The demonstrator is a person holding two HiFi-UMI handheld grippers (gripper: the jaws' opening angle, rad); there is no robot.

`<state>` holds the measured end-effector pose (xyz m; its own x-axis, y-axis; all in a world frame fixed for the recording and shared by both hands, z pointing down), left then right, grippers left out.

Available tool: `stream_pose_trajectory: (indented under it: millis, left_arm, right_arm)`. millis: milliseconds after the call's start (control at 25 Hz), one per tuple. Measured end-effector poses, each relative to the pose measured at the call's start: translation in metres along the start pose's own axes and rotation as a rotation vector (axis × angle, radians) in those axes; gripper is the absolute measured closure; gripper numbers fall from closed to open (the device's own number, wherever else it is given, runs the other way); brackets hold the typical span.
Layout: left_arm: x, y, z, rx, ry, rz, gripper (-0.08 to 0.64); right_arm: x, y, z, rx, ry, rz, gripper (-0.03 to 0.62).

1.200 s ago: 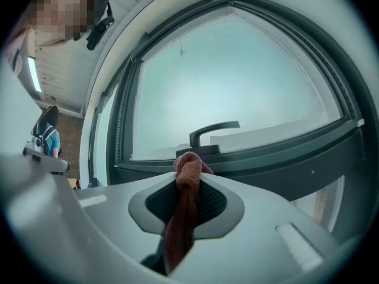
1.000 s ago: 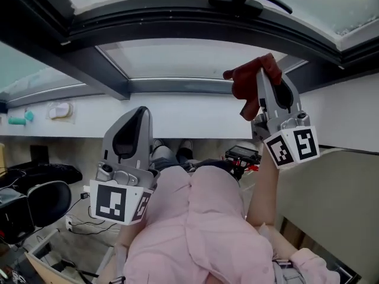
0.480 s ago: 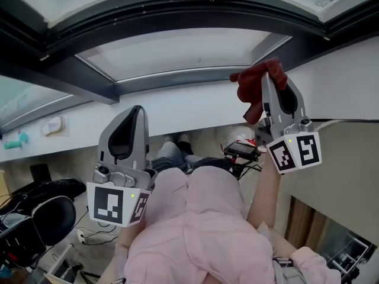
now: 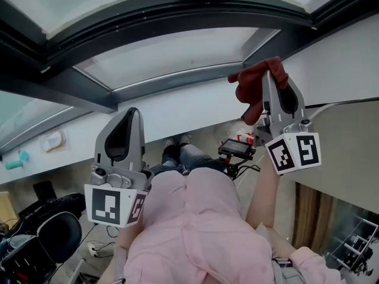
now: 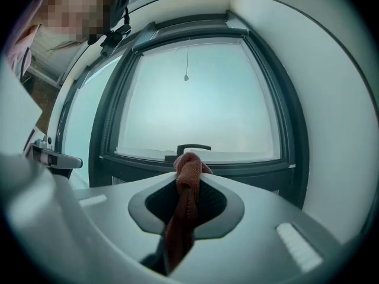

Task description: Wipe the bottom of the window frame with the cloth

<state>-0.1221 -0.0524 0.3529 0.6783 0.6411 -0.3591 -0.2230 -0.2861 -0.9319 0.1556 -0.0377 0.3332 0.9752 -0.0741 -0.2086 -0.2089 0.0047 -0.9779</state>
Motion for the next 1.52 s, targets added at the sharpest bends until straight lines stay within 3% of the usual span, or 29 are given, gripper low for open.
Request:
stream_pose_trajectory:
  millis: [360,600,800,1040,1280,1520]
  left_arm:
    - [-0.008,-0.009,0.003,-0.015,-0.013,-0.005,0.560]
    - [-0.001,0.002,-0.012,-0.015,-0.024,-0.016,0.560]
    - [-0.001,0.004,-0.030,0.010,0.026,-0.013,0.560]
    - [0.016,0.007,-0.054,0.038,0.072,0.008,0.560]
    - [0.023,0.007,-0.074,0.069,0.131,0.011,0.560]
    - [0.026,0.010,-0.086,0.102,0.174,0.006,0.560]
  right_arm:
    - [0.001,0.000,-0.003,0.031,-0.043,-0.019,0.535]
    - [0.026,0.055,-0.048,0.149,-0.086,0.056,0.535]
    - [0.037,0.081,-0.094,0.231,-0.093,0.113,0.535]
    - [0.030,0.069,-0.140,0.148,0.045,0.164,0.535]
    - [0.031,0.048,-0.173,0.056,0.184,0.093,0.535]
    - [0.021,0.031,-0.196,-0.054,0.263,0.169,0.535]
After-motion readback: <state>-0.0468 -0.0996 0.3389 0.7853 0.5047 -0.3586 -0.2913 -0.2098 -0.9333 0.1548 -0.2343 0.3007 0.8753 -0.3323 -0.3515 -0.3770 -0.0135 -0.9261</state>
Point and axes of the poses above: the fingertips, and each gripper's own axes: z backward along the fingers, x to its right, y out of its top, the point moved 2 cm from there along z, backward along the fingers, and after that the axes turned 13 degrees about z, right-handed, at the moved point
